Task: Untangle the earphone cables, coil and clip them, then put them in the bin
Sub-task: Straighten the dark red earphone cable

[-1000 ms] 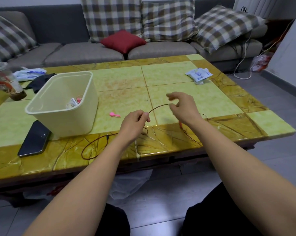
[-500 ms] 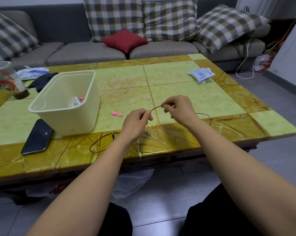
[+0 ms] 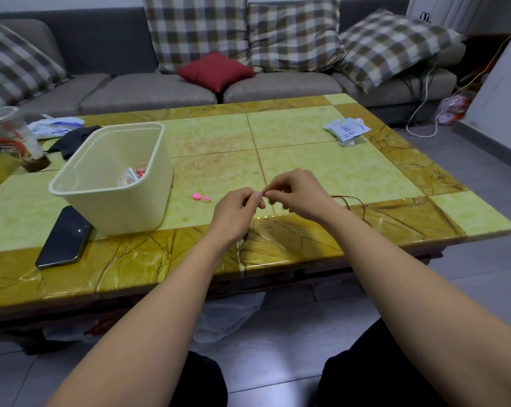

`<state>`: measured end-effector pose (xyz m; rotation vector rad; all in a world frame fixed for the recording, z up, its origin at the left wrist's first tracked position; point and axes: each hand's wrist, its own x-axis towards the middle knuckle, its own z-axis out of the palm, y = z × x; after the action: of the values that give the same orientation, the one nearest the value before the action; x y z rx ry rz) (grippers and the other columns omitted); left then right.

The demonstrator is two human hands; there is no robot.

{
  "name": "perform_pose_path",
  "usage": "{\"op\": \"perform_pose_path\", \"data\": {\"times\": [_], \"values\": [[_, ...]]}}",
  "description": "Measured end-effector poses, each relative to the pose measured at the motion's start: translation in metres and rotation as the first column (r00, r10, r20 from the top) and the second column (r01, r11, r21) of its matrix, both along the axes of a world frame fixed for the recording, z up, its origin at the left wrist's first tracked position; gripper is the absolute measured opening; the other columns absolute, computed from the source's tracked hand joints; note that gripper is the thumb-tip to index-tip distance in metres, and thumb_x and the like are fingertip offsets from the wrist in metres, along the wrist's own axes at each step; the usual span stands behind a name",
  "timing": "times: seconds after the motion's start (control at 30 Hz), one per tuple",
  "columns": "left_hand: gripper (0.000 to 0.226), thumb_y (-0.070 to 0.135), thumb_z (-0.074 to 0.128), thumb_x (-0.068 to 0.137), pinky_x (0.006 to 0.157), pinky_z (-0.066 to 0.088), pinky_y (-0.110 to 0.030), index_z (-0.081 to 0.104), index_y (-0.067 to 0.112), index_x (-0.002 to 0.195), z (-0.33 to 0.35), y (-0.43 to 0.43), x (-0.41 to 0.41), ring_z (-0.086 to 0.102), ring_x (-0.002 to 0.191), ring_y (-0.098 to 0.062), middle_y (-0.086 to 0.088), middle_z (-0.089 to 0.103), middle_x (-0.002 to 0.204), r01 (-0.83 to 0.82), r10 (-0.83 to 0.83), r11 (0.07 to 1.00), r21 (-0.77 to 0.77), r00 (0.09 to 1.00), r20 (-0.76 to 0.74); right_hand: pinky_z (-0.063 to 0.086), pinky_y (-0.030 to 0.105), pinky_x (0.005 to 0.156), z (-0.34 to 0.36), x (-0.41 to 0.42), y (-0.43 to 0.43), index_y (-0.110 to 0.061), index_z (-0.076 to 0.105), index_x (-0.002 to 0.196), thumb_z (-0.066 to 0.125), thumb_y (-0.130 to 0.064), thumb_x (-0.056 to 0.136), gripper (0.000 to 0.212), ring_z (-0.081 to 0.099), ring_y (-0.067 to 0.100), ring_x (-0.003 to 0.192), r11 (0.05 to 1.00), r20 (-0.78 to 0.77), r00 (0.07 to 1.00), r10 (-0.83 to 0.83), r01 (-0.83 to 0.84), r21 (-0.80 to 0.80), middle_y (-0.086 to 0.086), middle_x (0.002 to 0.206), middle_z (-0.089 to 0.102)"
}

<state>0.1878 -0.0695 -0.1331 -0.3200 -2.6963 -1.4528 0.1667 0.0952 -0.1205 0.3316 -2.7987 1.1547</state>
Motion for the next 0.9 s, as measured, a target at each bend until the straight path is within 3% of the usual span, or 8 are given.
{"op": "perform_pose_path", "data": {"times": [0.1, 0.17, 0.3, 0.43, 0.53, 0.67, 0.8, 0.9], "values": [[0.031, 0.032, 0.047, 0.099, 0.077, 0.048, -0.043, 0.062, 0.026, 0.072, -0.002, -0.002, -0.002, 0.061, 0.083, -0.032, 0.001, 0.058, 0.071, -0.016, 0.015, 1.0, 0.007, 1.0, 0.001, 0.05, 0.028, 0.078, -0.001, -0.004, 0.008, -0.016, 0.072, 0.113, 0.064, -0.015, 0.091, 0.024, 0.062, 0.009, 0.078, 0.977, -0.116, 0.972, -0.204, 0.21, 0.04, -0.001, 0.107, 0.072], [0.032, 0.032, 0.046, 0.1, 0.072, 0.045, -0.038, 0.062, 0.026, 0.073, -0.003, -0.002, -0.002, 0.055, 0.073, -0.023, 0.006, 0.054, 0.066, -0.005, 0.005, 1.0, 0.003, 1.0, 0.008, 0.05, 0.026, 0.07, 0.002, 0.002, 0.0, -0.019, 0.066, 0.124, 0.065, -0.015, 0.09, 0.034, 0.061, 0.006, 0.068, 0.999, -0.076, 0.996, -0.052, 0.052, -0.001, -0.007, 0.116, 0.067], [0.032, 0.031, 0.046, 0.1, 0.07, 0.042, -0.034, 0.062, 0.026, 0.073, -0.003, -0.002, -0.002, 0.052, 0.071, -0.017, 0.007, 0.052, 0.065, 0.0, 0.0, 1.0, 0.015, 1.0, 0.006, 0.056, 0.035, 0.067, 0.001, -0.002, -0.002, -0.015, 0.075, 0.102, 0.064, -0.019, 0.093, 0.014, 0.06, 0.011, 0.057, 0.992, -0.072, 0.991, -0.115, 0.118, 0.046, -0.001, 0.087, 0.073], [0.032, 0.03, 0.046, 0.1, 0.063, 0.037, -0.031, 0.062, 0.024, 0.074, -0.004, -0.004, -0.004, 0.046, 0.062, -0.013, 0.007, 0.049, 0.062, 0.006, -0.007, 0.999, 0.034, 1.0, 0.016, 0.054, 0.026, 0.07, 0.002, -0.001, 0.002, -0.024, 0.06, 0.132, 0.063, -0.015, 0.09, 0.043, 0.053, 0.002, 0.062, 0.996, -0.089, 0.992, -0.085, 0.083, -0.019, -0.007, 0.123, 0.064], [0.032, 0.028, 0.045, 0.101, 0.061, 0.037, -0.03, 0.064, 0.018, 0.078, -0.001, -0.002, -0.002, 0.045, 0.06, -0.013, 0.005, 0.05, 0.062, 0.025, -0.028, 0.996, 0.082, 0.999, 0.028, 0.044, 0.017, 0.05, 0.003, 0.006, -0.008, -0.018, 0.072, 0.112, 0.062, -0.017, 0.094, 0.021, 0.057, 0.006, 0.052, 0.992, 0.035, 0.994, 0.105, -0.102, -0.07, -0.005, 0.091, 0.071], [0.031, 0.023, 0.041, 0.104, 0.057, 0.043, -0.019, 0.06, 0.01, 0.083, 0.004, -0.011, -0.002, 0.042, 0.057, -0.011, 0.003, 0.041, 0.059, 0.006, -0.044, 0.964, 0.267, 0.99, 0.137, 0.044, 0.019, 0.054, -0.001, -0.006, 0.012, -0.015, 0.075, 0.095, 0.059, -0.018, 0.095, 0.016, 0.057, 0.004, 0.057, 0.913, -0.04, 0.959, -0.282, 0.255, -0.32, -0.004, 0.07, 0.068], [0.03, 0.026, 0.04, 0.105, 0.06, 0.043, -0.021, 0.057, 0.011, 0.086, 0.005, -0.013, 0.0, 0.038, 0.051, -0.01, 0.004, 0.033, 0.06, 0.018, -0.126, 0.922, 0.386, 0.958, 0.258, 0.048, 0.028, 0.083, -0.015, -0.008, 0.028, -0.017, 0.072, 0.113, 0.057, -0.014, 0.091, 0.027, 0.063, 0.015, 0.101, 0.881, -0.055, 0.882, -0.467, 0.46, -0.111, 0.001, 0.115, 0.069], [0.028, 0.028, 0.041, 0.104, 0.055, 0.043, -0.021, 0.057, 0.012, 0.088, 0.007, -0.005, 0.003, 0.033, 0.048, -0.01, 0.006, 0.031, 0.057, 0.026, -0.158, 0.897, 0.442, 0.951, 0.265, 0.048, 0.031, 0.087, -0.014, -0.003, 0.014, -0.024, 0.053, 0.14, 0.061, -0.014, 0.089, 0.053, 0.052, 0.009, 0.079, 0.984, -0.14, 0.974, -0.177, 0.171, -0.05, -0.003, 0.146, 0.046]]}}
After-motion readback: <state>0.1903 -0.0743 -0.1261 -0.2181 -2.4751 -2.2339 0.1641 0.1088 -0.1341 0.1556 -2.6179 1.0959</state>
